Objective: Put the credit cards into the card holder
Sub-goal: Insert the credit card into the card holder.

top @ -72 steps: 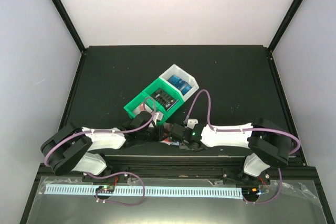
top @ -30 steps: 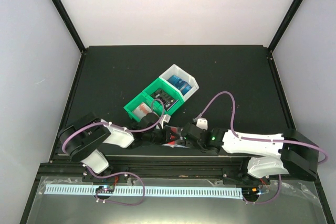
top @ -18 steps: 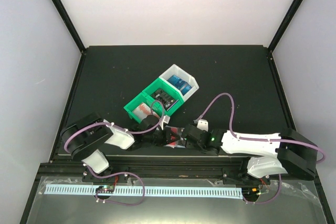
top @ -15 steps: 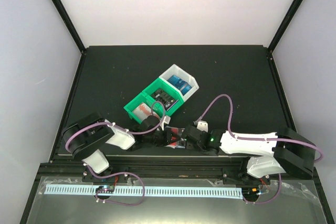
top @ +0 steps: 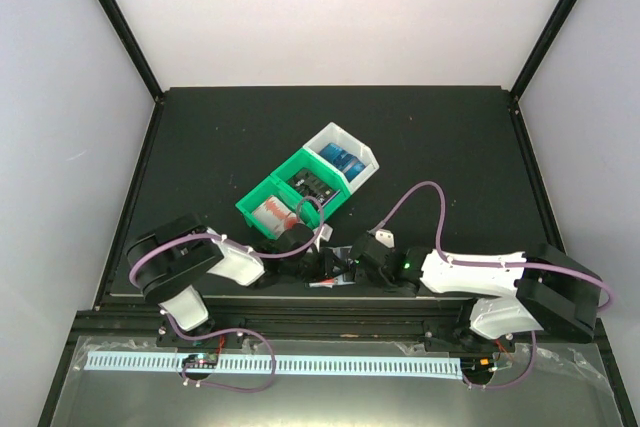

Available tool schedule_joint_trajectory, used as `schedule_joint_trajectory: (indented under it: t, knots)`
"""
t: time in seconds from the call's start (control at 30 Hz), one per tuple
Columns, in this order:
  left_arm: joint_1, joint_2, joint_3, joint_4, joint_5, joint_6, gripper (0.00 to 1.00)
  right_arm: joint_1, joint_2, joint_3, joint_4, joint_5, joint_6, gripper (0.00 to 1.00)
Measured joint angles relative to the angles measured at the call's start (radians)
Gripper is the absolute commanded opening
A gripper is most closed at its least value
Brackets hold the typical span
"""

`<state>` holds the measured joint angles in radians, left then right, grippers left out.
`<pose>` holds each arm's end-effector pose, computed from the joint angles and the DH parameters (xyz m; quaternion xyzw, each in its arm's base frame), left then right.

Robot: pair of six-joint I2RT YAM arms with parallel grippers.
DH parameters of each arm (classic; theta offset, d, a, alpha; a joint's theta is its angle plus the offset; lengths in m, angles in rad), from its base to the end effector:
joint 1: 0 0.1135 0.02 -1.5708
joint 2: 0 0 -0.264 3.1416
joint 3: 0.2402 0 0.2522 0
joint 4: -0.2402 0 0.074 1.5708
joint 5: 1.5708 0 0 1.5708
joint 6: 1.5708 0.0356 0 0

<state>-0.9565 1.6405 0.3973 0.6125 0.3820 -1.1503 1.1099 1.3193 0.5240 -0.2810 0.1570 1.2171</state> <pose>0.1393 -0.2205 0.1011 0.0009 0.8795 -0.4702 0.0729 0.1030 0.1950 0.1402 0.0710 0.9642 0.1939 0.1665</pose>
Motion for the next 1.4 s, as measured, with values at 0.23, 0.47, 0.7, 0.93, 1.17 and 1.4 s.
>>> schedule_joint_trajectory:
  t: [0.23, 0.47, 0.7, 0.93, 1.17, 1.4]
  knots:
    - [-0.014, -0.001, 0.021, -0.050, -0.022, 0.032, 0.20, -0.005, -0.002, -0.003, 0.001, -0.003, -0.011, 0.49]
    - [-0.036, -0.072, 0.038, -0.181, -0.062, 0.087, 0.37, -0.005, -0.008, -0.005, 0.003, -0.003, -0.011, 0.49]
    - [-0.047, -0.139, 0.055, -0.301, -0.109, 0.125, 0.50, -0.005, -0.026, -0.005, -0.012, -0.002, -0.011, 0.49]
    - [-0.049, -0.158, 0.069, -0.354, -0.127, 0.130, 0.53, -0.005, -0.026, -0.005, -0.016, -0.002, -0.013, 0.49]
    - [-0.060, -0.168, 0.084, -0.419, -0.154, 0.154, 0.37, -0.005, -0.026, -0.005, -0.014, -0.005, -0.032, 0.49]
    - [-0.063, -0.153, 0.095, -0.451, -0.166, 0.172, 0.22, -0.005, -0.026, -0.005, -0.014, -0.005, -0.033, 0.48]
